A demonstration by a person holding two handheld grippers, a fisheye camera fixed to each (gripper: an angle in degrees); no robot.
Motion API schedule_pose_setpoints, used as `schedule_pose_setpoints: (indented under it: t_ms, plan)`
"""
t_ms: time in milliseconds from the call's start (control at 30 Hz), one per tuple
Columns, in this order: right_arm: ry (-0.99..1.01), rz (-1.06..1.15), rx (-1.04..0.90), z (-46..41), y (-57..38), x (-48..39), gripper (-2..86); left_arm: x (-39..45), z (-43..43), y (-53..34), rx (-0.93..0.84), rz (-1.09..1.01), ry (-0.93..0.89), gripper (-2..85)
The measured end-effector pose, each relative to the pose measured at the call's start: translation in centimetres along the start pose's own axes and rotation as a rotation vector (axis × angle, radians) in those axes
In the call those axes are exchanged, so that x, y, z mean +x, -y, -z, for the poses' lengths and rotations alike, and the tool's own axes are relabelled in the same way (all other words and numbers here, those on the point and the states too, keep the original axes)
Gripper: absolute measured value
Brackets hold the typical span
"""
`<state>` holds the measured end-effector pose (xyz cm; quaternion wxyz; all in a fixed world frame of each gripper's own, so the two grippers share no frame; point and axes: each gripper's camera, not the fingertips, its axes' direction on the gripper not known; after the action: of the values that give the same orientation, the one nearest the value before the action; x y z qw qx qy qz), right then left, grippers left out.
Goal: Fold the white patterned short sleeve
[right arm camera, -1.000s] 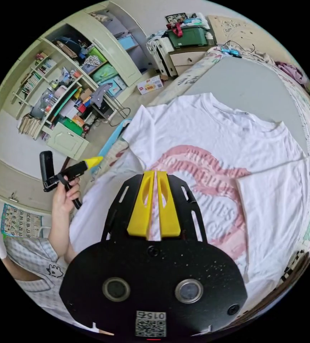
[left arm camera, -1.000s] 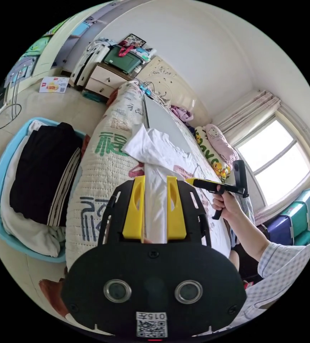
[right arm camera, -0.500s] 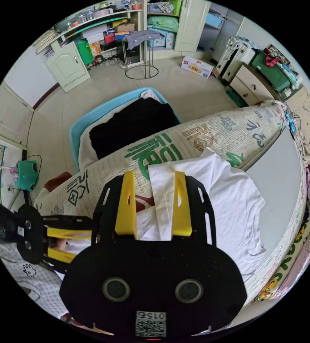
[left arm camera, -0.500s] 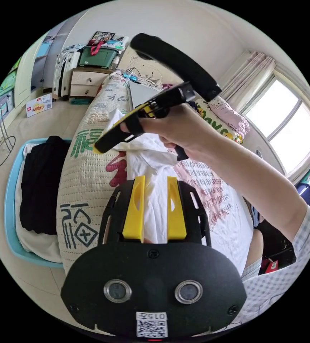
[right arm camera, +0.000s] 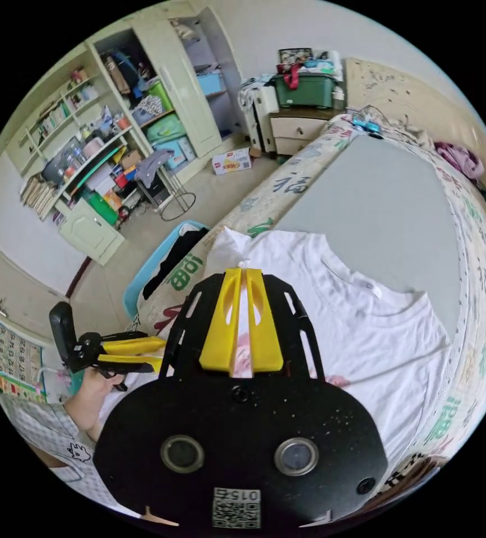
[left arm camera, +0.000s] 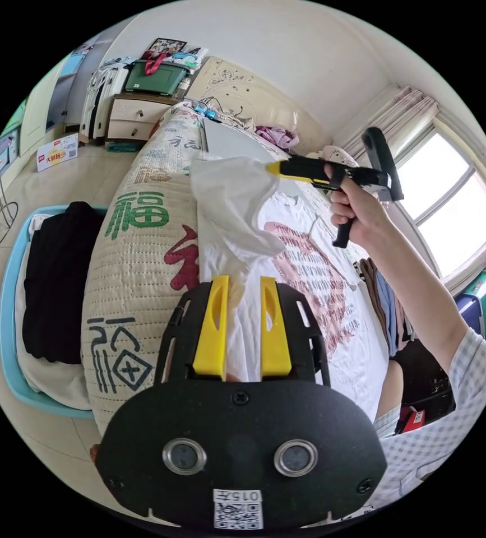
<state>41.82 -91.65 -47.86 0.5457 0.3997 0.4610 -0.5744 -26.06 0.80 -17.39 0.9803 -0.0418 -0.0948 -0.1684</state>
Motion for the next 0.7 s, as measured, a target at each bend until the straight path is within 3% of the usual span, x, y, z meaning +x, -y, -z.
schedule_pose_setpoints:
  t_ms: [133, 400, 467, 533, 633, 700]
  plan:
    - [0.029, -0.128, -0.022, 2.6, -4.2, 6.3, 1.0, 0.3, -0.3, 0.0, 0.000, 0.010, -0.010, 8.6]
    - [0.081, -0.192, 0.048, 5.3, -8.4, 8.1, 6.4, 3.1, 0.3, -0.2, 0.050, -0.098, 0.014, 8.9]
    - [0.026, -0.074, 0.060, 6.4, -9.9, 4.8, 7.5, 4.2, 0.3, -0.2, 0.048, -0.153, 0.083, 9.1]
    - [0.012, 0.178, 0.033, 6.5, -12.9, -2.0, 7.9, 4.4, 0.1, -0.2, 0.048, -0.164, 0.123, 9.1]
    - [0.000, 0.423, -0.062, 4.3, -15.7, -9.0, 7.6, 4.5, -0.8, -0.1, 0.022, -0.152, 0.074, 8.7]
    - [-0.132, 0.548, -0.130, 1.0, -17.2, -13.8, 7.7, 4.7, -1.2, -0.1, 0.012, -0.147, 0.077, 8.5]
